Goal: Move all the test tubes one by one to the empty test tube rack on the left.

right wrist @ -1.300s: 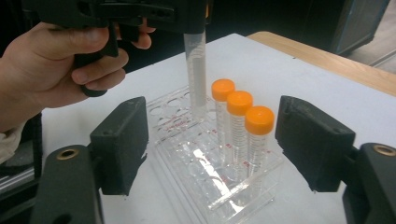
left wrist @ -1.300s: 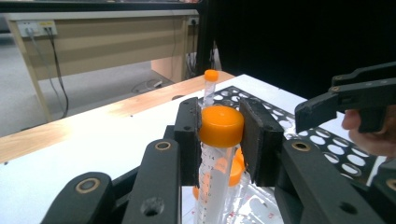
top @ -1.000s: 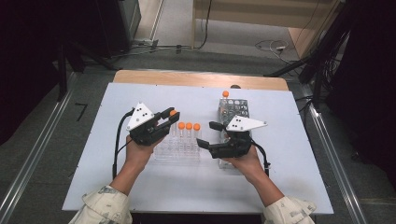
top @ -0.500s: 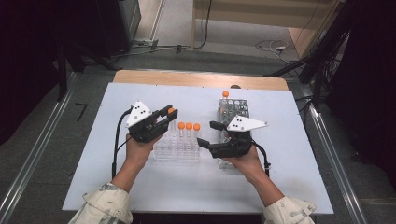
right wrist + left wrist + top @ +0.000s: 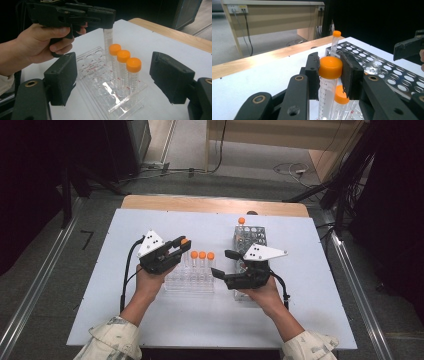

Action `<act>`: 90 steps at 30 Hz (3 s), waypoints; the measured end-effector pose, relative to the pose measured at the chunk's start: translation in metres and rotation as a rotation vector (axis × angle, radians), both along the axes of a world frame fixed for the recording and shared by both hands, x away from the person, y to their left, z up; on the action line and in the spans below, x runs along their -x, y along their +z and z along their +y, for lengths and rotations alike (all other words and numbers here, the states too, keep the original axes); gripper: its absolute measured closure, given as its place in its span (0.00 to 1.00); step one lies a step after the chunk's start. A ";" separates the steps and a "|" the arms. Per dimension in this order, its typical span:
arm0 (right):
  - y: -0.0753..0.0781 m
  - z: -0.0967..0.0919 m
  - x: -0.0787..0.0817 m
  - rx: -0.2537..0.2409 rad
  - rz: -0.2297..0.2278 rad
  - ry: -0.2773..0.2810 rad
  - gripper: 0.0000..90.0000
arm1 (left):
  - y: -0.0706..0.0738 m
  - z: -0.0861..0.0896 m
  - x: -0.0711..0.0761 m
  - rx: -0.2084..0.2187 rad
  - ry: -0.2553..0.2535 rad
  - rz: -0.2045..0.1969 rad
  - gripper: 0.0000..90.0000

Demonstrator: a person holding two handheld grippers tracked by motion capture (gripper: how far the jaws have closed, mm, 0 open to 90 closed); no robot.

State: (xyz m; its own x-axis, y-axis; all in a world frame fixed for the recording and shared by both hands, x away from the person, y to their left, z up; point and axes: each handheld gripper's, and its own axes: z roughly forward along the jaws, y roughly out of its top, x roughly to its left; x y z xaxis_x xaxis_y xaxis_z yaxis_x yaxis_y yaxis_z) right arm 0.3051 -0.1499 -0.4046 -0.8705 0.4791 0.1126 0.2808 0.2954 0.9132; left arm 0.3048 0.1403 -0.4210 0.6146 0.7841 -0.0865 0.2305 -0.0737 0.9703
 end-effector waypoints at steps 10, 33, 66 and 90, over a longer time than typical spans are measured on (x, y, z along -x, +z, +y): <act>0.000 0.000 0.000 -0.001 0.000 0.000 0.23 | -0.007 0.002 0.003 -0.006 -0.002 0.009 0.77; 0.001 -0.002 0.001 -0.004 -0.002 -0.003 0.24 | -0.019 -0.002 0.007 -0.035 0.004 0.029 0.77; 0.005 -0.019 -0.017 0.013 -0.083 -0.141 0.24 | -0.013 0.003 0.009 0.048 0.059 0.022 0.42; -0.002 -0.027 -0.069 0.077 -0.093 -0.344 0.24 | -0.011 0.006 0.009 0.071 0.100 0.027 0.32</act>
State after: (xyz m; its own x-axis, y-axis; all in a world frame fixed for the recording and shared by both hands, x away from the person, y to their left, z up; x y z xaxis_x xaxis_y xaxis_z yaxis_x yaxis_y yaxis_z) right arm 0.3740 -0.1766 -0.4066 -0.6619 0.7495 -0.0076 0.2921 0.2672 0.9183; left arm 0.2963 0.1465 -0.4321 0.5306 0.8326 -0.1590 0.2591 0.0192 0.9656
